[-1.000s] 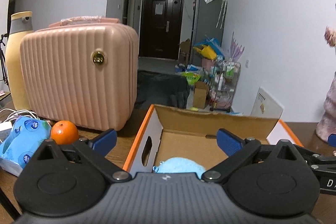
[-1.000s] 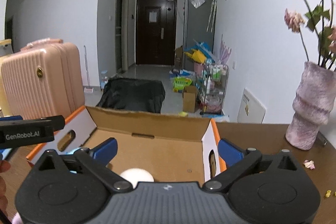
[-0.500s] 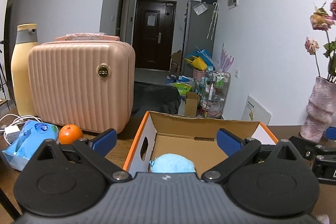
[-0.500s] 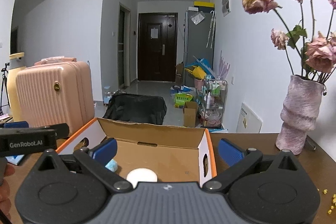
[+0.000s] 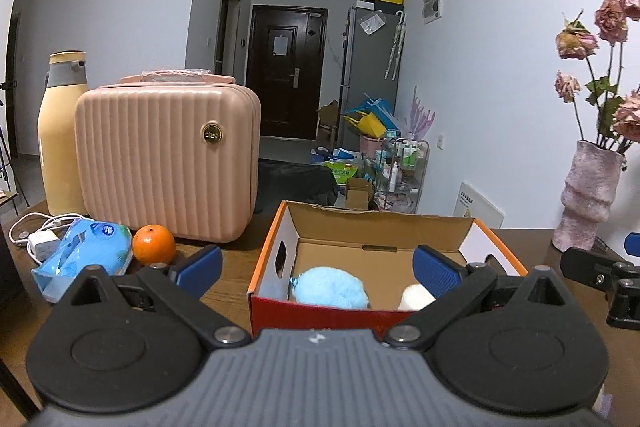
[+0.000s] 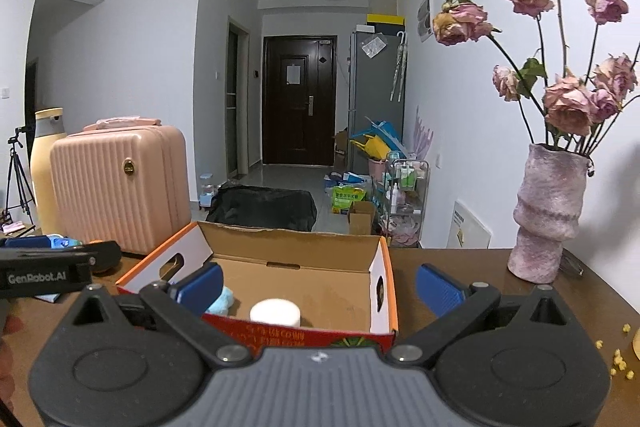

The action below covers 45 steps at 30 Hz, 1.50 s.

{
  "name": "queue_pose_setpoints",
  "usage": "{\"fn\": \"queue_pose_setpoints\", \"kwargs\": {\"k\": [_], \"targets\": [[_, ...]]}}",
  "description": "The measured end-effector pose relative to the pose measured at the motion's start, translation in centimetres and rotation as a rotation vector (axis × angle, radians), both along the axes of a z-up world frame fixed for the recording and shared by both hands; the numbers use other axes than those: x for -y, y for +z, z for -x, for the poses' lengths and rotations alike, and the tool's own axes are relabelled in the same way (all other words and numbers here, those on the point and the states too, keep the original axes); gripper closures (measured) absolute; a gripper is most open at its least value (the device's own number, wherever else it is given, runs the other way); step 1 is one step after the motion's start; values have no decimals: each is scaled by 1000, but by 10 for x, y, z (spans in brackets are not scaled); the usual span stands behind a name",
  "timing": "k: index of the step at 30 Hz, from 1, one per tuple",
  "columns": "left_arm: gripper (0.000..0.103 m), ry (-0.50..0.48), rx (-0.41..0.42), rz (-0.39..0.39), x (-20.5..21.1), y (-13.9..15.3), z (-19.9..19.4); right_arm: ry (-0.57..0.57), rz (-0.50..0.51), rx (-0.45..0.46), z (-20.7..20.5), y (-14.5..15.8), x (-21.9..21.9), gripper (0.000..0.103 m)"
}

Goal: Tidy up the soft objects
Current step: 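Withdraw both grippers from the box back toward the remaining items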

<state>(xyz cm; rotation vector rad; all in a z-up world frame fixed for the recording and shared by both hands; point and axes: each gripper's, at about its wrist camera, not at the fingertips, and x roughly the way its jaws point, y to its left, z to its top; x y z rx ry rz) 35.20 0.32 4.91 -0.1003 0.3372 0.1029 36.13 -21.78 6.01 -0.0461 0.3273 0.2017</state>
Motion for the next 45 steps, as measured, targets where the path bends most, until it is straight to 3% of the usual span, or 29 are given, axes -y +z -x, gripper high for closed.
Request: {"fn": "queue_pose_setpoints", "kwargs": {"k": [28, 45], "targets": [[0, -79, 10, -34, 15, 3, 125, 41, 7, 30, 117, -15, 8, 0], [0, -149, -66, -48, 28, -34, 164, 50, 47, -66, 161, -58, 17, 0]]}}
